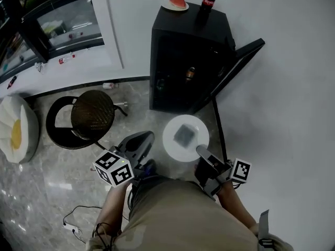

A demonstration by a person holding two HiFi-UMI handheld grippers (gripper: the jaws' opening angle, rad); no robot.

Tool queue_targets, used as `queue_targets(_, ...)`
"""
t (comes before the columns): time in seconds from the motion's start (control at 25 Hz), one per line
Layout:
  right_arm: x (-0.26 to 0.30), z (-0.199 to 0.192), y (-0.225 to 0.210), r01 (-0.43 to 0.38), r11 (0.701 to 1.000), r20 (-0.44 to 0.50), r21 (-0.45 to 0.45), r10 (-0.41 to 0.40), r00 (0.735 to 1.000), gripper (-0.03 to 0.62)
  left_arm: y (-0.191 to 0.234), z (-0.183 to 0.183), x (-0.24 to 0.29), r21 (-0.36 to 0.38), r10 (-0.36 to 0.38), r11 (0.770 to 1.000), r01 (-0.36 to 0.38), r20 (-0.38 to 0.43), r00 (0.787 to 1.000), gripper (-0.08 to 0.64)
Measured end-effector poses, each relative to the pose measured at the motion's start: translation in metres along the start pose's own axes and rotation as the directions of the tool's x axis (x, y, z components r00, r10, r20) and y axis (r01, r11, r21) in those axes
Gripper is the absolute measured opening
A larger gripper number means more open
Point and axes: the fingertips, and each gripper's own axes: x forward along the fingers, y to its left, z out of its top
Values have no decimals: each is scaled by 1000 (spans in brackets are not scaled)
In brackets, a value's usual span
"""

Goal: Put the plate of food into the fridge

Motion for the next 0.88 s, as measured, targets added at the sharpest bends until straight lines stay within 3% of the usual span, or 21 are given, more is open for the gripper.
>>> queue_targets(0.28, 47, -13, 10, -22, 1000, -7, 8, 22, 1000, 29, 38, 13, -16, -39, -20, 999, 20, -1, 1000, 12)
queue_targets(0.56, 70, -20, 4, 26, 999, -28, 23, -26, 999, 29, 64, 18, -26, -73, -6, 997, 7, 14, 1000, 12)
queue_targets(0.88, 77, -16, -7, 79, 996, -23, 41, -78, 997, 29, 76, 14, -24, -99, -5, 995, 3, -22, 1000, 12)
